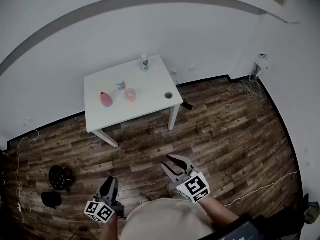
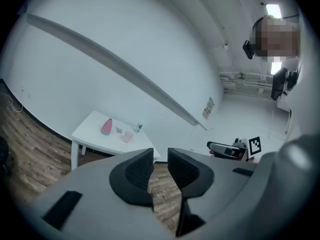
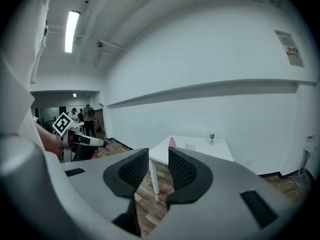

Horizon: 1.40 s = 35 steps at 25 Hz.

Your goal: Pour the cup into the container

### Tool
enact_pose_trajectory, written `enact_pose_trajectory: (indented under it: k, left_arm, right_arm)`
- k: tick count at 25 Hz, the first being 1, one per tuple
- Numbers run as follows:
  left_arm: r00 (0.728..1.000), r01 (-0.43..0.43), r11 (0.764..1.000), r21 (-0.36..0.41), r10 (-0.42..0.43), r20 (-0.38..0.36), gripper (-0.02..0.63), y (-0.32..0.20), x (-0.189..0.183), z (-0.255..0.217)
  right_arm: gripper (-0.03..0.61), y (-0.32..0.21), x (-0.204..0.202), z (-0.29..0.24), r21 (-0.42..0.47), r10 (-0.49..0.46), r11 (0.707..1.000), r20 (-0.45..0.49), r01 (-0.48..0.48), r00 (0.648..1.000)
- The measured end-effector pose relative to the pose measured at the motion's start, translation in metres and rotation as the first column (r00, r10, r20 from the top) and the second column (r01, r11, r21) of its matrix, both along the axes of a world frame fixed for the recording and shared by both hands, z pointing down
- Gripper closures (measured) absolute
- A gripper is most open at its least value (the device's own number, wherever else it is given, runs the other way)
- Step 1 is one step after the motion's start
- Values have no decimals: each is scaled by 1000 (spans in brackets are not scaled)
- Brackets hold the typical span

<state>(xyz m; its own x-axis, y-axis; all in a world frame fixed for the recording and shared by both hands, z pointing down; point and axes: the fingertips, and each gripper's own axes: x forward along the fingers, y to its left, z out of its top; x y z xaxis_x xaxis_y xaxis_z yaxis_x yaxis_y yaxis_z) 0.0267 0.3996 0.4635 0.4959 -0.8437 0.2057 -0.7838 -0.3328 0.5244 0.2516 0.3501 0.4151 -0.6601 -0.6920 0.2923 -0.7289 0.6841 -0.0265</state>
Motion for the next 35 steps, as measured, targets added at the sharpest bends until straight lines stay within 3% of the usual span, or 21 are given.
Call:
enact_pose_trajectory:
  k: [5,11,21,27,31,35]
  left_arm:
    - [1000,6,1000,-9,-6,1,515,1,7,3]
    - [1000,22,1000,-19,-22,8,515,1,20,3]
    - [998,58,998,-9,-58,36,515,8,33,8]
    - [996,78,997,-11,-78,45,515,23,70,14]
    - [988,135,990,34,-138,74,515,13,54,-1]
    - [950,293,953,75,-299,91,515,28,28,-19]
  right_arm:
    - [451,0,7,4,-21,5,1000,10,-5,1000]
    - [448,2,17,1,-45,-32,998,108,37,994]
    - [436,6,49,9,-37,-51,998,124,56,991]
    - [436,20,83,11,-13,-76,997,136,78,988]
    - [436,3,56,6,27,-137,991,101,135,985]
    - [436,-6,-1,6,63,-324,946,82,319,943]
